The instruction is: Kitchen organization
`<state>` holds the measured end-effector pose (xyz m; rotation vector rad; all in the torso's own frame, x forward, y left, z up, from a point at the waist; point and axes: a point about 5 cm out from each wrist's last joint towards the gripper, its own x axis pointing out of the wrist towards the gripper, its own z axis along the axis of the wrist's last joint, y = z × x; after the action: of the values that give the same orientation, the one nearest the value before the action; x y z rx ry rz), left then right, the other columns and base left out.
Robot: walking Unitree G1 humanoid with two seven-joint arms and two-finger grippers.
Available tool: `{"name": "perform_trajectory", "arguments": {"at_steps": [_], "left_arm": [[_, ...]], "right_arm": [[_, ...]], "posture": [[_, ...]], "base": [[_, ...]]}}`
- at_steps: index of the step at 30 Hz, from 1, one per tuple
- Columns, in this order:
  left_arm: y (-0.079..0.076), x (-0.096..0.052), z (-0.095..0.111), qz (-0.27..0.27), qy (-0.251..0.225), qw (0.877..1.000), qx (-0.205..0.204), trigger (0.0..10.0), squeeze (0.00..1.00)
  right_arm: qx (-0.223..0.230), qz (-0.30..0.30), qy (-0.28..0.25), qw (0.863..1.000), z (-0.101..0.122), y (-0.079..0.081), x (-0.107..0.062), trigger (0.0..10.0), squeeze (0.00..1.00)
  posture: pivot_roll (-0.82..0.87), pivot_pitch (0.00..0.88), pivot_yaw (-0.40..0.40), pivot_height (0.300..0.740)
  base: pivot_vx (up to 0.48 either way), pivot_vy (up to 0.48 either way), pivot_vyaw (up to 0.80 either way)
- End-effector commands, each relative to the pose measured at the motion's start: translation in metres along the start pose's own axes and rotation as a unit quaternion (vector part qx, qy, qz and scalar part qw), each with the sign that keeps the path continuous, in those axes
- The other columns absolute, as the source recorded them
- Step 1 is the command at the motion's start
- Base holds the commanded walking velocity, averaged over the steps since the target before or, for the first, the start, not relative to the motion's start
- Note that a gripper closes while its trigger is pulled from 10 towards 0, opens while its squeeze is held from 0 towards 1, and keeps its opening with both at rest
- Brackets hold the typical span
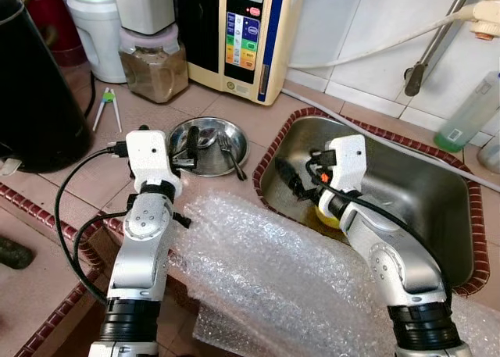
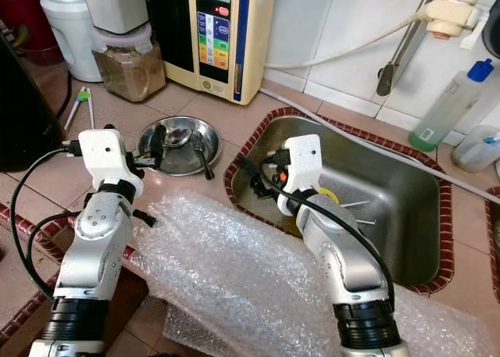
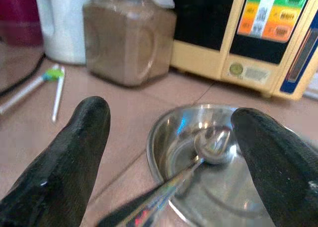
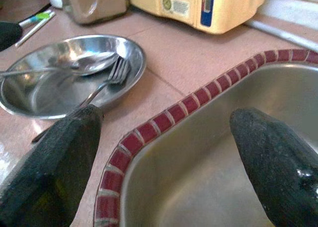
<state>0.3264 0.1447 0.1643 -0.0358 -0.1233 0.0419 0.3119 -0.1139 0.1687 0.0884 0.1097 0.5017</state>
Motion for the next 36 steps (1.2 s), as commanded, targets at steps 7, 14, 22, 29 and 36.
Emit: {"name": "perform_trajectory", "arguments": {"at_steps": [7,14,22,29,36], "left_arm": [[-0.005,0.01,-0.014,-0.013,0.065,0.996,-0.052,10.0,0.0],[-0.003,0.015,-0.012,-0.006,0.065,0.996,-0.068,2.4,0.0],[-0.004,0.015,-0.012,-0.006,0.071,0.993,-0.093,0.0,0.0],[-0.006,0.013,-0.013,-0.007,0.073,0.991,-0.113,0.0,0.0],[-0.005,0.013,-0.011,0.003,0.072,0.989,-0.131,0.0,0.0]], "right_arm": [[-0.025,0.041,0.008,0.999,0.0,0.012,-0.006,10.0,0.0],[-0.027,0.046,0.013,0.999,-0.003,0.013,-0.008,10.0,0.0],[-0.029,0.049,0.017,0.998,-0.004,0.014,-0.009,10.0,0.0],[-0.025,0.075,0.021,0.997,-0.005,0.018,-0.011,10.0,0.0],[-0.024,0.113,0.029,0.993,-0.007,0.023,-0.016,10.0,0.0]], "posture": [[0.02,0.081,-0.091,0.74],[0.01,0.084,-0.088,0.74],[0.02,0.09,-0.088,0.74],[0.02,0.092,-0.089,0.74],[0.01,0.09,-0.092,0.74]], "base": [[0.0,0.0,0.0],[0.0,0.0,0.0],[0.0,0.0,0.0],[0.0,0.0,0.0],[0.0,0.0,0.0]]}}
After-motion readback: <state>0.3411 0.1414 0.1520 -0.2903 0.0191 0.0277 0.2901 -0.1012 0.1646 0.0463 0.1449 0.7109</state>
